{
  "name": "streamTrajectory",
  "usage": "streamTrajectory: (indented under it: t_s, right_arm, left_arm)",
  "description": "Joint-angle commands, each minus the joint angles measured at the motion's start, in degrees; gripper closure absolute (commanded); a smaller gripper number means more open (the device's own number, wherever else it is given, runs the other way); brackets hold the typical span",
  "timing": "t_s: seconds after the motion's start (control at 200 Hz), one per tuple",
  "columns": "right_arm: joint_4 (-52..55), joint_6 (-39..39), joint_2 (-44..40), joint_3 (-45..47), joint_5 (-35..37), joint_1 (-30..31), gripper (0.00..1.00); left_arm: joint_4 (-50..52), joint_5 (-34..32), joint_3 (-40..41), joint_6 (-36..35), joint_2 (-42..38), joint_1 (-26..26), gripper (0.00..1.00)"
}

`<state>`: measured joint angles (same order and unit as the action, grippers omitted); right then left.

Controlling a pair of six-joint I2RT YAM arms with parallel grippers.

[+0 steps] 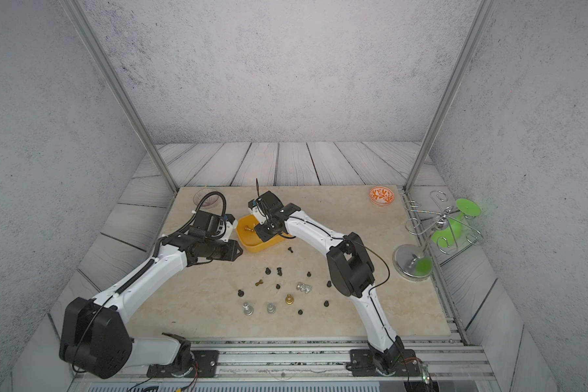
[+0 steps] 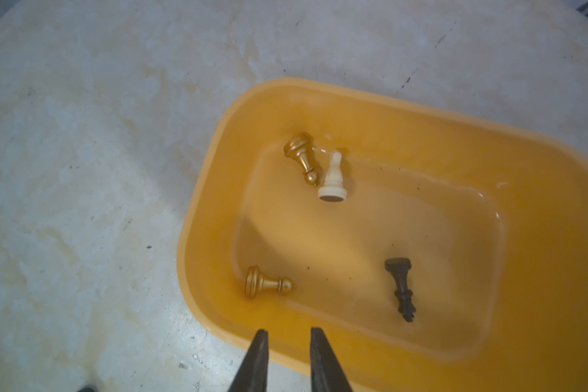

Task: Put the chess pieces into the storage box
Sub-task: Place the chess piece in the storage box, then pick up the chess piece at the center of the board.

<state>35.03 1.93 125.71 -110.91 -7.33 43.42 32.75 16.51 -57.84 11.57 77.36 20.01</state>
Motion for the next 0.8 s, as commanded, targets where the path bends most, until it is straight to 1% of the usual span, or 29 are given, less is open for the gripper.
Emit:
streamTrajectory:
  t_s: [0.0, 0.185, 0.355, 0.606, 0.791]
  right_arm:
    - [-1.98, 0.77, -8.7, 3.87, 0.61, -0.83, 0.76]
    - [-5.5, 2.59, -16.57, 13.6, 0.75, -2.73, 0.75]
    - [-5.71, 2.96, -23.09, 21.87, 2.0, -4.1, 0.75]
    - [-7.11, 4.82, -32.95, 35.75, 2.9, -6.46, 0.75]
    - [-6.87, 5.84, -36.87, 42.18, 2.94, -6.9, 0.75]
  left_arm:
    - [0.38, 0.71, 0.19, -1.48, 1.05, 1.19, 0.72]
    - [0.12, 0.54, -0.3, -1.51, 3.3, 4.73, 0.72]
    - [-0.99, 0.54, -1.28, -1.05, 6.87, 8.19, 0.71]
    - [-1.43, 1.07, -4.12, -0.94, 13.5, 12.12, 0.67]
    - [-1.22, -2.0, -6.35, -1.22, 18.17, 14.34, 0.66]
